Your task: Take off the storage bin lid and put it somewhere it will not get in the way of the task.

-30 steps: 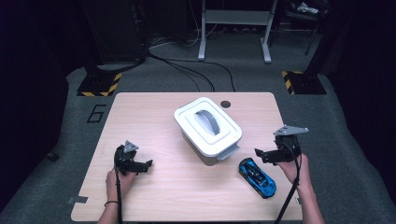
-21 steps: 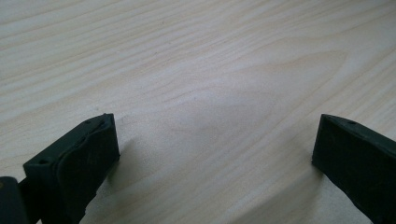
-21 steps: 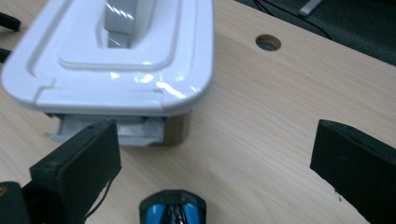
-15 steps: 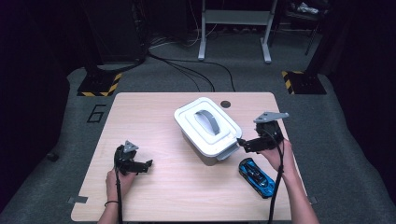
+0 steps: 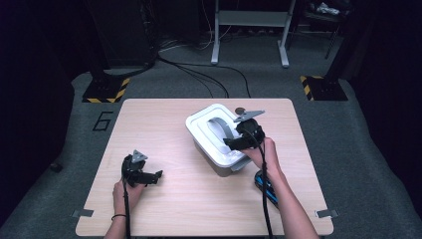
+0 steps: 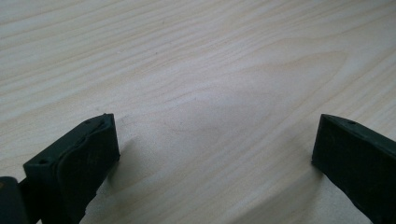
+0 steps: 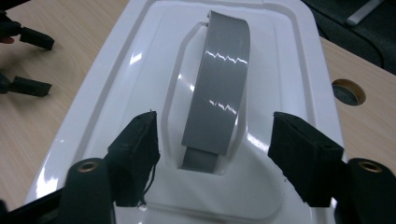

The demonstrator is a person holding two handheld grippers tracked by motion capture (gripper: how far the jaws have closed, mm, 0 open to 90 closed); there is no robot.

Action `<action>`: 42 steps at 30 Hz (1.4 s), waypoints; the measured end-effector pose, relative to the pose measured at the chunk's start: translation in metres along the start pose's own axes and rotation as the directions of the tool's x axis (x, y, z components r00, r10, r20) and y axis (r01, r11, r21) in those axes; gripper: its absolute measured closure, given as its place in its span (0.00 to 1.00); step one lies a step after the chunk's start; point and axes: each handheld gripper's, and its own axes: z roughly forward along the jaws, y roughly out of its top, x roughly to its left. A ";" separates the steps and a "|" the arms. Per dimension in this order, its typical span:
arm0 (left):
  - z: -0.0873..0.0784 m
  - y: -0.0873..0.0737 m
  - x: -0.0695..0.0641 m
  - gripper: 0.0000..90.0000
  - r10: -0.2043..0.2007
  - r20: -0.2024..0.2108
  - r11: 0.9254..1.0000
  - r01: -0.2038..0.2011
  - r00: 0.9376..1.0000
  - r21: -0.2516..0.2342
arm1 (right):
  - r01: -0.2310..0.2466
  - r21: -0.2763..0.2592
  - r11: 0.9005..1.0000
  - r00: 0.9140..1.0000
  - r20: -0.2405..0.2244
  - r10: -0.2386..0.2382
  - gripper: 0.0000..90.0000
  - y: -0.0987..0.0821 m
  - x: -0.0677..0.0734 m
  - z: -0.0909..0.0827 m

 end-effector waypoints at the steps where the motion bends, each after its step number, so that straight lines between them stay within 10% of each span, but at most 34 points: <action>1: 0.000 0.000 0.000 0.00 0.000 0.000 1.000 0.000 1.000 0.000 | -0.017 0.012 1.000 0.999 0.027 0.017 0.40 0.002 0.000 0.005; 11: 0.000 0.000 0.000 0.00 0.000 0.000 1.000 0.000 1.000 -0.001 | -0.022 -0.013 1.000 1.000 0.006 0.022 0.69 0.001 0.003 0.013; 35: 0.000 0.000 0.000 0.00 0.000 0.000 1.000 0.000 1.000 0.000 | -0.120 -0.020 0.993 0.985 0.120 0.122 0.75 -0.006 -0.004 0.007; 42: 0.000 0.000 0.000 0.00 0.000 0.000 1.000 0.000 1.000 0.000 | -0.119 -0.029 0.992 0.989 0.088 0.121 0.73 -0.008 -0.010 0.005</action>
